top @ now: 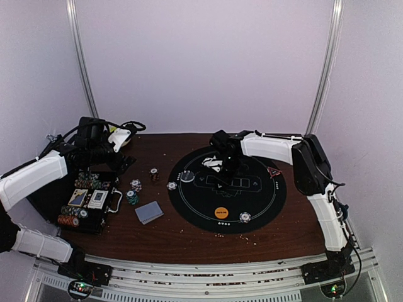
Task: Distribute texas hold em gaming equipment
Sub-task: Pick up the pile of poker chips from the poker table mat, then place the poker chips pile in the small blind area.
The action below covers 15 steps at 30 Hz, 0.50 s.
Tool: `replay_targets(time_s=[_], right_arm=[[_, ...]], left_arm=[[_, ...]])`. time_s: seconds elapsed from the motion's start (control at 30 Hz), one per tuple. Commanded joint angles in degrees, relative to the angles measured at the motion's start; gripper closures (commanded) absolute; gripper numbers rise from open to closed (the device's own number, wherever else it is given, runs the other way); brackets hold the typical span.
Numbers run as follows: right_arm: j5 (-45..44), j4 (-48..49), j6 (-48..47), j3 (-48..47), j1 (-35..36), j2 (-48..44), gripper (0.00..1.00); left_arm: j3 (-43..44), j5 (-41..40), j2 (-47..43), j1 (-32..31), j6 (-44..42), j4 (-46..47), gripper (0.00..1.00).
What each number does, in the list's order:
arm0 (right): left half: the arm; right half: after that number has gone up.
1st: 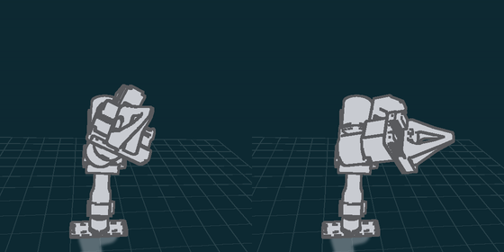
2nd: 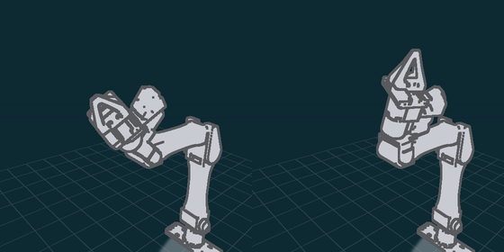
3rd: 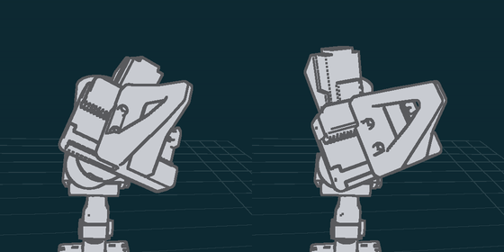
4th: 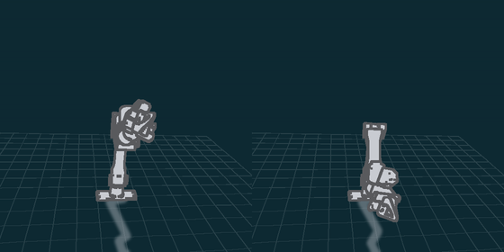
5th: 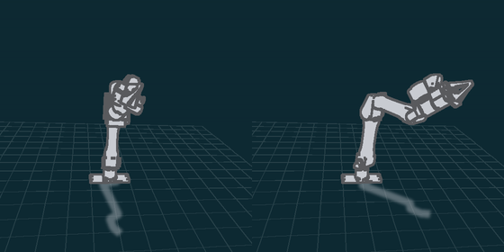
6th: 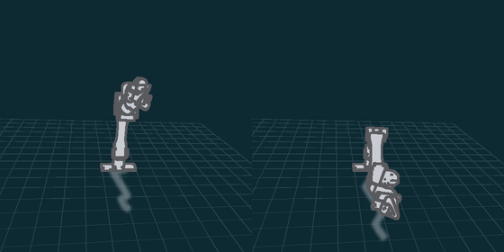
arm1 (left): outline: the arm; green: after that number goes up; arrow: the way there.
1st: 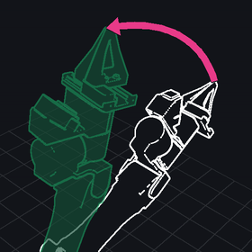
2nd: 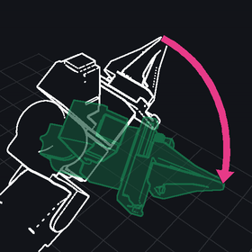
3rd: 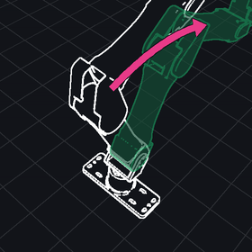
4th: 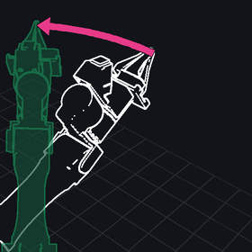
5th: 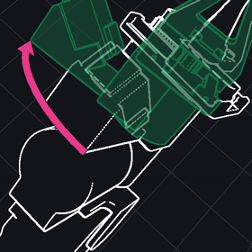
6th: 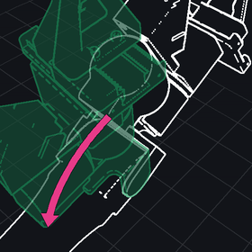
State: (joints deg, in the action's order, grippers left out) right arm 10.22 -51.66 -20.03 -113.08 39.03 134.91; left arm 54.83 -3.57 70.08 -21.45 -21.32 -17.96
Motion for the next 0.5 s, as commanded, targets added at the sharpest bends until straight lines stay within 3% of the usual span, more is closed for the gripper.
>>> replay_targets(time_s=[0.0,0.47], right_arm=[[-1.6,0.5,0.8,-1.5,-1.9,-2.8,0.79],[-3.3,4.5,3.0,-1.3,-12.8,-6.5,0.8]], left_arm=[[-0.7,-0.3,0.0,0.2,0.7,2.8,0.02],[-0.7,-0.3,0.3,0.1,0.7,2.8,0.02]])
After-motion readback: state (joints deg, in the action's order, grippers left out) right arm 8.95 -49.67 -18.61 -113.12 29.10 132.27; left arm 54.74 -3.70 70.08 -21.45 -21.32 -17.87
